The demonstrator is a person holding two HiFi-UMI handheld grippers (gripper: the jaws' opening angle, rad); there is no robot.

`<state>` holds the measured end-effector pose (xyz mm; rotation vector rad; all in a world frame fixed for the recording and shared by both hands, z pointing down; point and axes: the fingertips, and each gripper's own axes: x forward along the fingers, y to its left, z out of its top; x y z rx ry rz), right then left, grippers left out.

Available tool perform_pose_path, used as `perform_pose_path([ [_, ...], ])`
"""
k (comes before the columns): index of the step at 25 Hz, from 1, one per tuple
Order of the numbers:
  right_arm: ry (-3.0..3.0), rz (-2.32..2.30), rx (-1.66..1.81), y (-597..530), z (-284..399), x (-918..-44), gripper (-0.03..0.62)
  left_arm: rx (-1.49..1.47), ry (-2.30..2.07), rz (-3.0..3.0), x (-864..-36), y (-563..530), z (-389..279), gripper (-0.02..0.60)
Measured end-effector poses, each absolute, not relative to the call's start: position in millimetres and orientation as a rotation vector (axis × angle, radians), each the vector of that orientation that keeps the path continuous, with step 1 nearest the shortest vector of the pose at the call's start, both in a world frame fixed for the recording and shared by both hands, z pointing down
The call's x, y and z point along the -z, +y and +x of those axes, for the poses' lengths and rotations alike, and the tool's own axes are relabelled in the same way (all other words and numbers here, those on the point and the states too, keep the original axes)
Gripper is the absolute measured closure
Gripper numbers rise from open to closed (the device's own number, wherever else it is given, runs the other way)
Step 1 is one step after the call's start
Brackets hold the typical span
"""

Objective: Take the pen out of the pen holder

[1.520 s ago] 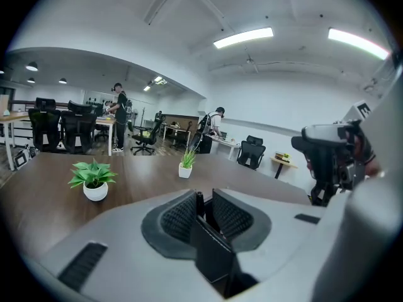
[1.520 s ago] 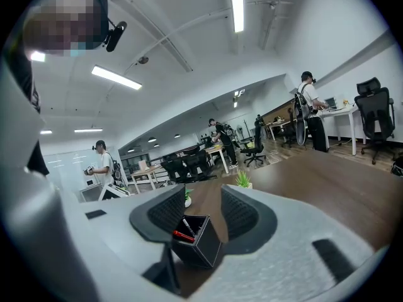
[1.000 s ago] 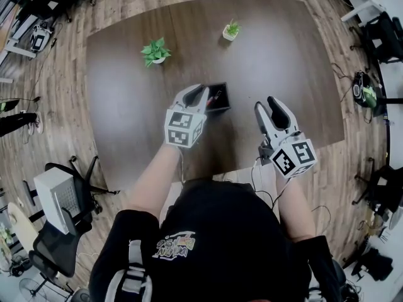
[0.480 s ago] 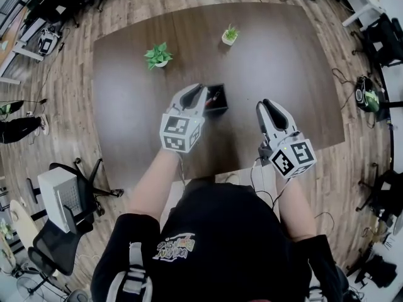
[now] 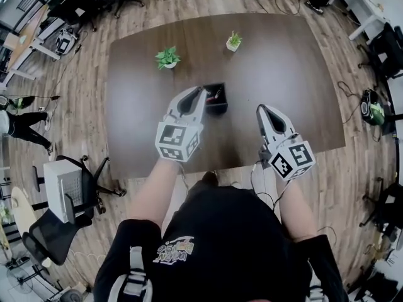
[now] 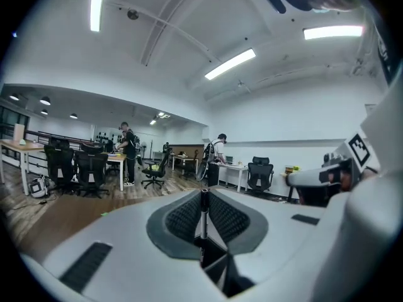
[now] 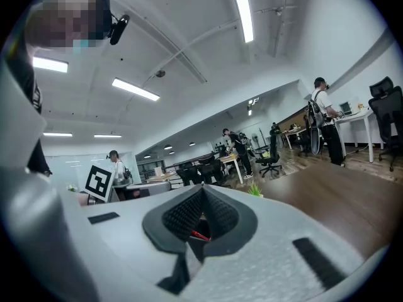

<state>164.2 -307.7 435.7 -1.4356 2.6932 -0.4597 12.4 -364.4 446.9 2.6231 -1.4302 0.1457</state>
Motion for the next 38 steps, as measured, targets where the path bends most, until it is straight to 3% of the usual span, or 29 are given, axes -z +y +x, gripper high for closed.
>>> perform_pose_path([
  [9, 2.771, -1.288, 0.383, -232, 173, -418, 0.589, -0.074, -1.613, 2.585, -401, -258, 7, 0.546],
  [17, 2.826, -1.157, 0.463, -174, 158, -441, 0.589, -0.134, -1.718, 2.457, -422, -161, -10, 0.546],
  [38, 2.877, -1.167, 0.436, -61, 21, -431, 0.589, -0.045, -1.674, 2.467, -416, -31, -123, 0.546],
])
